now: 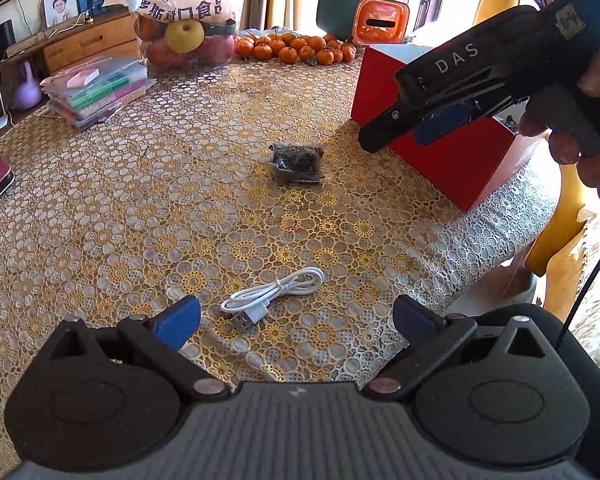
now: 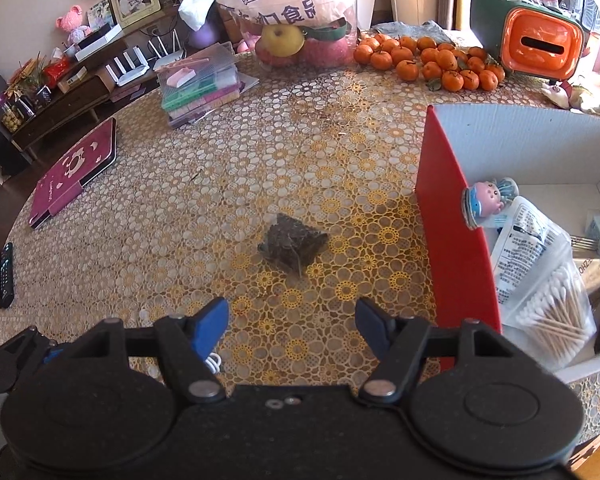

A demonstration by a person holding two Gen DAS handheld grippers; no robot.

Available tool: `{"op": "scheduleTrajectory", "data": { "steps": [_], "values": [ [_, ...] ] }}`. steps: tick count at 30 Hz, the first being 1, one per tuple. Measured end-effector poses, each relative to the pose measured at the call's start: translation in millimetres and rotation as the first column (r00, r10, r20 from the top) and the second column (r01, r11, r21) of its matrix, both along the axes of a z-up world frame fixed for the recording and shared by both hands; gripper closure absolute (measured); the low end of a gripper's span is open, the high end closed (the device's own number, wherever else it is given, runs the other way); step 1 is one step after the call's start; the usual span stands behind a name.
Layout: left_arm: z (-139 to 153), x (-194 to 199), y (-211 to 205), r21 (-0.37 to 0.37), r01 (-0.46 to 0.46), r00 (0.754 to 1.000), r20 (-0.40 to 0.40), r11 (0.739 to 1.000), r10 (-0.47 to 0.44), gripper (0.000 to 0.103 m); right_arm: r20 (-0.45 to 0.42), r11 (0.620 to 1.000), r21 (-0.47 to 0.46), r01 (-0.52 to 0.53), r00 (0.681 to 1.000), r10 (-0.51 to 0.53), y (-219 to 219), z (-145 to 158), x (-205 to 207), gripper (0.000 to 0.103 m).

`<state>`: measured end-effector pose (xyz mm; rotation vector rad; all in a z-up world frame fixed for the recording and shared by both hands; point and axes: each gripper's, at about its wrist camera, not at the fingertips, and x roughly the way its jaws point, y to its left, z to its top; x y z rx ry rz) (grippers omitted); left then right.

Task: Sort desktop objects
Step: 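Withdraw both open tools from the shoebox back over the table, then lower the right tool onto the dark crumpled bag while the left tool approaches the white cable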

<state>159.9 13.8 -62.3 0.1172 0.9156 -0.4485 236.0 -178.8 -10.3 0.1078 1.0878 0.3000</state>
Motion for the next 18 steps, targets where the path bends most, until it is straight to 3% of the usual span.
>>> {"op": "scheduleTrajectory", "data": {
  "steps": [18],
  "values": [
    [-38, 17, -2, -0.005, -0.026, 1.0, 0.014, 1.0, 0.026, 0.001, -0.077, 1.0, 0.004, 0.003, 0.997, -0.003, 25, -45, 49, 0.033]
  ]
}}
